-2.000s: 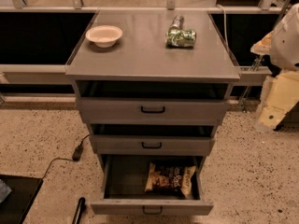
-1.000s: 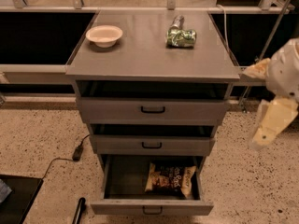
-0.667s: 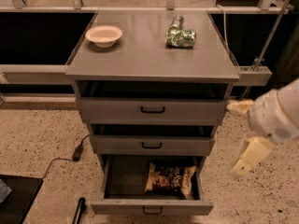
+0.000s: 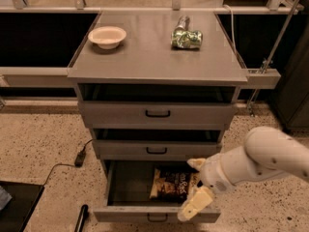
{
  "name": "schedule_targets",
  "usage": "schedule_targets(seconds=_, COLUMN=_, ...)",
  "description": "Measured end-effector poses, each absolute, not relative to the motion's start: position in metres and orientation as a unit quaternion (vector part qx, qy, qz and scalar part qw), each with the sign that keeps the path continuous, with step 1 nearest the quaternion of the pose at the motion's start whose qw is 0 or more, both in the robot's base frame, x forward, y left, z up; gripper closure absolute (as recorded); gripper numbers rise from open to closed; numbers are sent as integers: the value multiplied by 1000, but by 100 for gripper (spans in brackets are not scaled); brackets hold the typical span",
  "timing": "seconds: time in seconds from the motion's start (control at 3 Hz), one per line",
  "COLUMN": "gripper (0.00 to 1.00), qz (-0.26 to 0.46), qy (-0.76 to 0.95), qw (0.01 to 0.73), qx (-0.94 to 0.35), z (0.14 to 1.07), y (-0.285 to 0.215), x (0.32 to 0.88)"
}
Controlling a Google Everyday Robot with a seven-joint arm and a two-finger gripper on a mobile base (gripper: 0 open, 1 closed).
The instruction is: Pick brown chip bag from bottom drawer and place on counter
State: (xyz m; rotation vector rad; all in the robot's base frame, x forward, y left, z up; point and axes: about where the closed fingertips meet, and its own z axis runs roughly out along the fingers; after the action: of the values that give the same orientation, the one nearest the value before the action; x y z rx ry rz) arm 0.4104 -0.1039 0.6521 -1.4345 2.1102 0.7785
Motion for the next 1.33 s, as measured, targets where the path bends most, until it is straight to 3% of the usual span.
schedule_targets(seconds=0.67, gripper=0, qz=269, qy=777, qw=250, qx=-512, z=641, y=-95, x=428)
schedule_targets(seconds=1.0, gripper=0, qz=235, qy=798, qw=268, qx=-486, z=634, y=-109, x=456)
schedule_targets(seconds=1.33, gripper=0, qz=176, qy=826, qw=318, qx=-430, z=629, y=-136, x=516)
